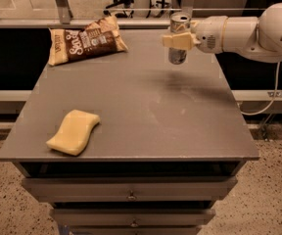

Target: Move redbull can near sponge

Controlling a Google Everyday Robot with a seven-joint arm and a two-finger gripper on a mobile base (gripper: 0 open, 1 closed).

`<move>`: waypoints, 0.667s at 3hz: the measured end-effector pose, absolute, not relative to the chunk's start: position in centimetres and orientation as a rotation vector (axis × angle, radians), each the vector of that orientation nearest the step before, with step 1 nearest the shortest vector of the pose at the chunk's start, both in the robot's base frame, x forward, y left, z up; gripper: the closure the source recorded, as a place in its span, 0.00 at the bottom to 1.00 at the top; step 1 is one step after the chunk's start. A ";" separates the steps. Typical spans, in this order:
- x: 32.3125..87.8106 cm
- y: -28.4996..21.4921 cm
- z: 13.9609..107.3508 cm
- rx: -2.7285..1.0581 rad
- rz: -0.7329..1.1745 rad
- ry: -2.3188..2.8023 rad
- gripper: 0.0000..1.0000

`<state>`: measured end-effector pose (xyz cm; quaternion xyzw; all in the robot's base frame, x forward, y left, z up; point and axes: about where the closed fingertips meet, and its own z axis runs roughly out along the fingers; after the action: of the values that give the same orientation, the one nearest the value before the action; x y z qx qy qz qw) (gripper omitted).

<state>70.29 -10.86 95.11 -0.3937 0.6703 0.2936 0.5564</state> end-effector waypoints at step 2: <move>67.0 -8.5 95.5 -0.930 0.842 1.548 1.00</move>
Offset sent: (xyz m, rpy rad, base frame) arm -0.1264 0.0692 -0.0313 0.1620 0.1947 0.2361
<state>66.96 -8.49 95.48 -0.3916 0.6523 0.3549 0.5433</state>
